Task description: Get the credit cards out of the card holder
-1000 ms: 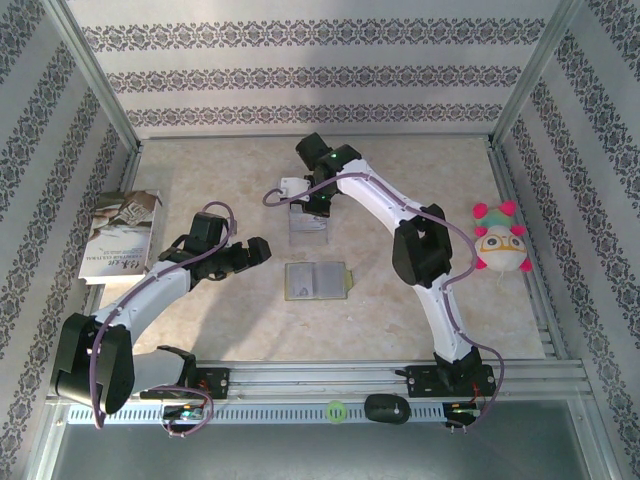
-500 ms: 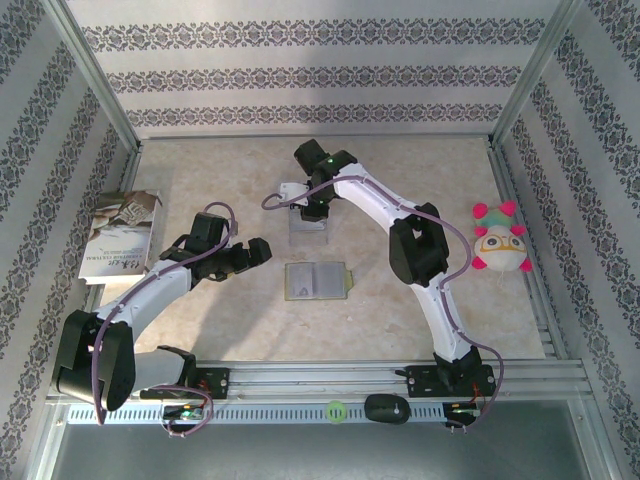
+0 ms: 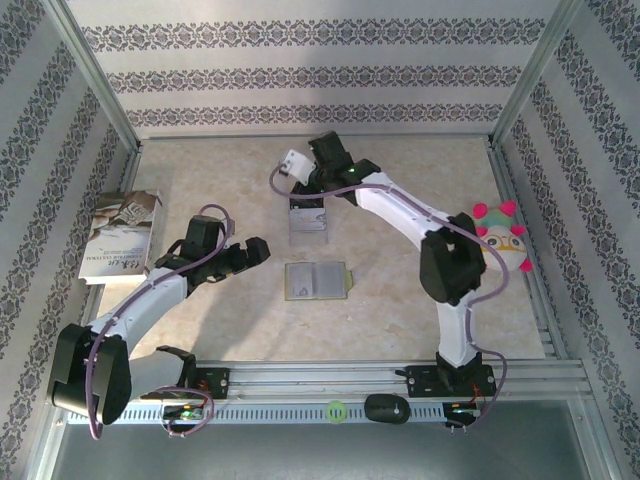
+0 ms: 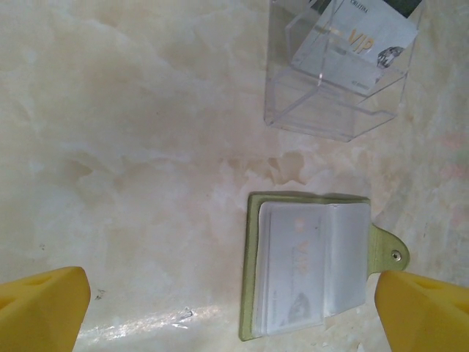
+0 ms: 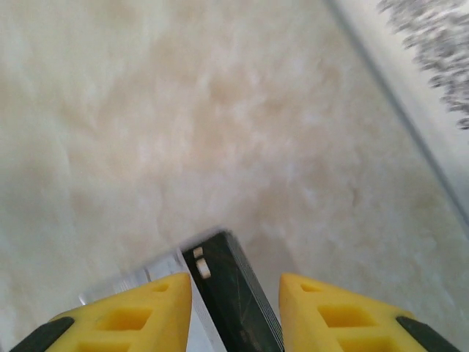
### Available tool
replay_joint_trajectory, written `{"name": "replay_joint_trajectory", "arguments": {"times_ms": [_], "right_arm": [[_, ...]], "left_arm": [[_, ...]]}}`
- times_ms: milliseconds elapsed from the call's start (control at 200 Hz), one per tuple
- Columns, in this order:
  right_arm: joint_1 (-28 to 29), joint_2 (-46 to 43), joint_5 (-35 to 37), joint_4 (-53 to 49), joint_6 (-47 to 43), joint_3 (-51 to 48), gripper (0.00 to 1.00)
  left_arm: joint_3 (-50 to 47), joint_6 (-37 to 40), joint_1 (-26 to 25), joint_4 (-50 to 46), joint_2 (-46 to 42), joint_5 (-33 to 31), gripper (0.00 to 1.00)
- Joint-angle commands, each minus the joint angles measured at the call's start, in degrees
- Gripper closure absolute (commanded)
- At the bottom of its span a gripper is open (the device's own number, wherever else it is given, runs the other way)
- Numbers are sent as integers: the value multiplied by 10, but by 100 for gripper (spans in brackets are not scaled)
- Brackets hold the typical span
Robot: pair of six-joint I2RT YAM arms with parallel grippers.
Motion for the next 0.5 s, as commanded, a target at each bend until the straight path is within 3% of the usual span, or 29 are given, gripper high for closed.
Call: {"name": "replay_joint_trajectory", "arguments": {"times_ms": [0,170,495], "right_arm": [[9,-54,-32,91,197,-57,63],[58,-127,22,89,338,-183,62],[202,-101,82,-85,336,-254,65]], "left_arm": [[-26,-23,7,49,-11,4,0],[-65,-39,9,77,-26,7,0],[-100,-44,17,46,-59,-10,0]]}}
